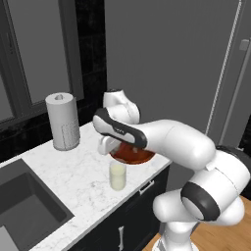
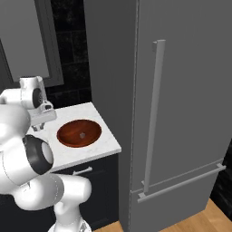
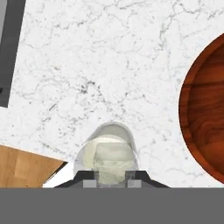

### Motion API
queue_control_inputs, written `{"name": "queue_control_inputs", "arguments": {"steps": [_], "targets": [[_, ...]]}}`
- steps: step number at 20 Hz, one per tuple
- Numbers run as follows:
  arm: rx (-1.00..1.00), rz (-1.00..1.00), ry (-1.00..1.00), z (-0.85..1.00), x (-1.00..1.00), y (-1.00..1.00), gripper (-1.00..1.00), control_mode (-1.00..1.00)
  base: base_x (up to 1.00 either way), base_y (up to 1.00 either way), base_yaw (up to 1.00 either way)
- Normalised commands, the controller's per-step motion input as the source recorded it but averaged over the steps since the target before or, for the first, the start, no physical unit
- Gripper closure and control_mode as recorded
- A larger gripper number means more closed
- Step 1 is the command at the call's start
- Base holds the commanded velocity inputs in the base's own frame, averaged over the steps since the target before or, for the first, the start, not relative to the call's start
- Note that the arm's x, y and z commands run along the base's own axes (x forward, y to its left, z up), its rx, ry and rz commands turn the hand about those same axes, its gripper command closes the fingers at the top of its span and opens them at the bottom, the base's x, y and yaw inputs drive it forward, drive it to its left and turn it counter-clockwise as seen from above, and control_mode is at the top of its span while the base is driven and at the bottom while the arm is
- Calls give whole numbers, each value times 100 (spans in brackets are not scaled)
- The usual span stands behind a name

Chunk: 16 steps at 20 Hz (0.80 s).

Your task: Grab a lemon wedge from the fridge and one ice cube from the ice bowl, and put them in the glass of lemonade.

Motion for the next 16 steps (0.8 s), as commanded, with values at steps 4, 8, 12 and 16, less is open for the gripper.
{"name": "queue_control_inputs", "arguments": {"steps": [4,8,12,16], "targets": [[16,11,0,-3,1,2,100,-100,0,0,0],[4,8,1,-1,0,1,100,-100,0,0,0],[0,0,1,0,-17,3,100,-100,0,0,0],[0,0,-5,0,-20,0,100,-100,0,0,0]]}}
